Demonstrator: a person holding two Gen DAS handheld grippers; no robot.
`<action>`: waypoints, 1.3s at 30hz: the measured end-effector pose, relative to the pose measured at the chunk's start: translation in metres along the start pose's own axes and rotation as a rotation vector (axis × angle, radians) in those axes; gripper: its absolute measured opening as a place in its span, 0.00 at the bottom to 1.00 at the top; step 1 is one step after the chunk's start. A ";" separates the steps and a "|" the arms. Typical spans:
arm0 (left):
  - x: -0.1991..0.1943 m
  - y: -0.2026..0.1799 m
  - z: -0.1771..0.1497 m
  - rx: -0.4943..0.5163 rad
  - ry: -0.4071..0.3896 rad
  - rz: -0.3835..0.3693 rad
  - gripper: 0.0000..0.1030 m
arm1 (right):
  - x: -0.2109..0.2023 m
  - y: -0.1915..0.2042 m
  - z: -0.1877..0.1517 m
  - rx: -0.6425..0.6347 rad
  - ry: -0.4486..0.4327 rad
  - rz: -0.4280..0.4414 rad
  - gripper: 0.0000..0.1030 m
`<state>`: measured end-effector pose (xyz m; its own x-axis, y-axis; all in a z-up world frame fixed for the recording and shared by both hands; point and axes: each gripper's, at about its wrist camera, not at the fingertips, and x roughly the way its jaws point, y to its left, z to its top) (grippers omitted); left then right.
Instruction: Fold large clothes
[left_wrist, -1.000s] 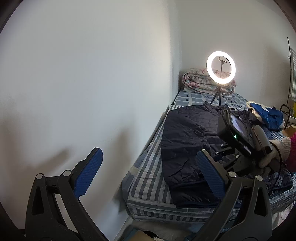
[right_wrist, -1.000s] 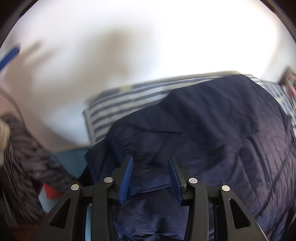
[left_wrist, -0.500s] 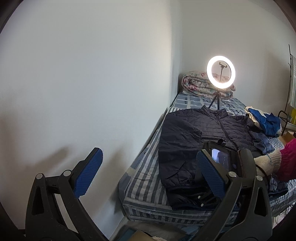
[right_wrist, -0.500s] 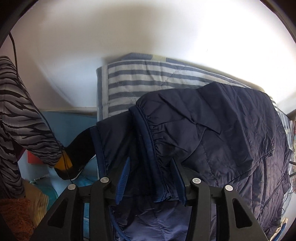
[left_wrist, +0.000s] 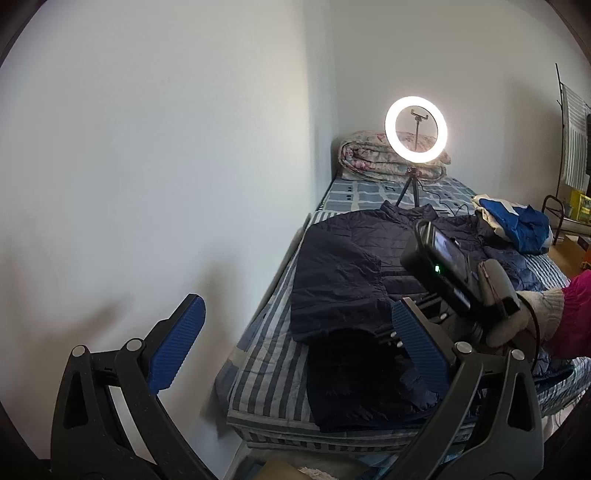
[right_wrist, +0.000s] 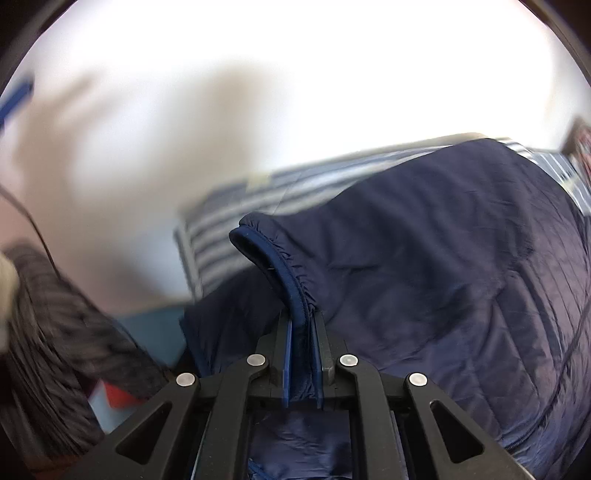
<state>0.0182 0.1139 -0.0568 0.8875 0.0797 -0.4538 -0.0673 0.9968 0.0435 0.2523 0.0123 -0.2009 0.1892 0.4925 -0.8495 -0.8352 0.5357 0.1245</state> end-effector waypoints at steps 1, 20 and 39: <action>0.003 -0.004 0.005 0.010 0.006 -0.017 1.00 | -0.008 -0.010 0.002 0.034 -0.027 0.004 0.07; 0.128 -0.106 0.038 0.074 0.280 -0.276 1.00 | -0.100 -0.239 -0.037 0.563 -0.301 -0.253 0.06; 0.158 -0.156 0.034 0.180 0.346 -0.286 1.00 | -0.118 -0.363 -0.127 0.795 -0.332 -0.535 0.05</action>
<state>0.1846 -0.0292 -0.1054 0.6532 -0.1686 -0.7382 0.2639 0.9644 0.0133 0.4674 -0.3278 -0.2107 0.6726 0.1552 -0.7235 -0.0358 0.9834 0.1777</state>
